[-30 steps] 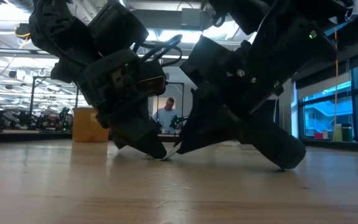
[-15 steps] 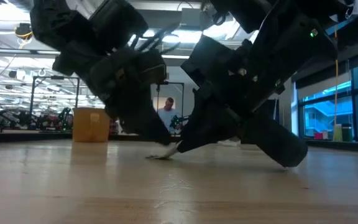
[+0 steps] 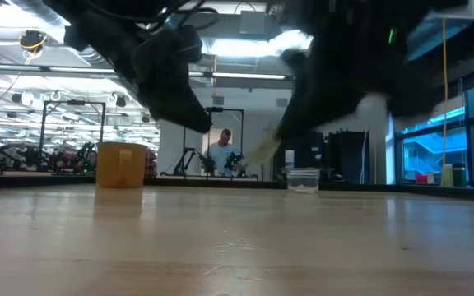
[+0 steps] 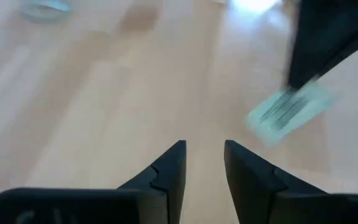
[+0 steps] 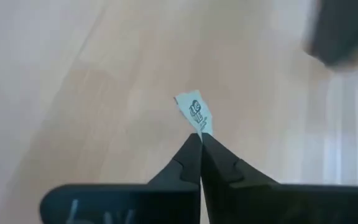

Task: Pick and place Stevia / Truvia into bins
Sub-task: Put the stevia packet into the transparent container

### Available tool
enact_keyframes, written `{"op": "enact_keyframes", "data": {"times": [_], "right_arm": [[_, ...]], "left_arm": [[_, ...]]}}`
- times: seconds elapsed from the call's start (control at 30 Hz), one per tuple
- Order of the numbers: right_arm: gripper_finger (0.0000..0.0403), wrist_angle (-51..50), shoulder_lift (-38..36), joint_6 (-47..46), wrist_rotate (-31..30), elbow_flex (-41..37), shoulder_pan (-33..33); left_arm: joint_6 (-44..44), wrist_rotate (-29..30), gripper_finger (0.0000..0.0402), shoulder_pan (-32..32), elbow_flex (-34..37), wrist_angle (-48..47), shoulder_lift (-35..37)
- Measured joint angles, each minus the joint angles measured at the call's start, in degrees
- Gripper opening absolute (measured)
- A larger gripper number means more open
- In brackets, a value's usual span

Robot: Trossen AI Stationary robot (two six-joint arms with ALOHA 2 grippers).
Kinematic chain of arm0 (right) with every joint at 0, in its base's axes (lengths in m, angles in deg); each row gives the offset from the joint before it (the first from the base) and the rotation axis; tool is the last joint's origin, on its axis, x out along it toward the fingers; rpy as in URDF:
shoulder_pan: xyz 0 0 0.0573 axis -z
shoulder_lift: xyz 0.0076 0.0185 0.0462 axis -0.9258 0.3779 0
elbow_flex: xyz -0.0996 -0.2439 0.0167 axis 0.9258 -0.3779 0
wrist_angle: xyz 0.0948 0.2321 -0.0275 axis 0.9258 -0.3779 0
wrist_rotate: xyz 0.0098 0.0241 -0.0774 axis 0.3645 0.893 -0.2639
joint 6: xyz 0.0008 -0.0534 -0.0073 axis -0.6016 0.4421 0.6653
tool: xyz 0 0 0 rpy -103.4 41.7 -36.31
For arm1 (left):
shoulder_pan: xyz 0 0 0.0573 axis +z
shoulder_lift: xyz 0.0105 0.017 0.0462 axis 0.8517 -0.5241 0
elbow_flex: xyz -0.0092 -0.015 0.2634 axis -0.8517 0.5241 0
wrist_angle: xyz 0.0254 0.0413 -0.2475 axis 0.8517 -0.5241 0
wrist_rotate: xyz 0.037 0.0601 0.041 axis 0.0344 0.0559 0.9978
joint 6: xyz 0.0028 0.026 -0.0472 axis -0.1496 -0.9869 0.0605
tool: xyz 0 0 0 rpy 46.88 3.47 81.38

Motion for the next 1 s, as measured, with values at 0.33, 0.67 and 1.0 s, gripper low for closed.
{"op": "enact_keyframes", "data": {"times": [0.33, 0.67, 1.0], "right_arm": [[0.0001, -35.6, -20.5, -41.4, 15.5, 8.2, -0.4], [0.0001, -57.7, -30.2, -74.3, 32.7, 9.0, -11.1], [0.0, -62.6, -33.6, -88.4, 27.6, -0.9, -18.2]], "left_arm": [[0.0, 3.2, 0.0106, 0.0, -0.1, -2.9, 3.5], [0.1, 3.1, 0.0106, 0.0, -0.1, -2.5, 3.2], [0.1, 3.1, 0.0107, 0.0, -0.1, -2.5, 3.2]]}}
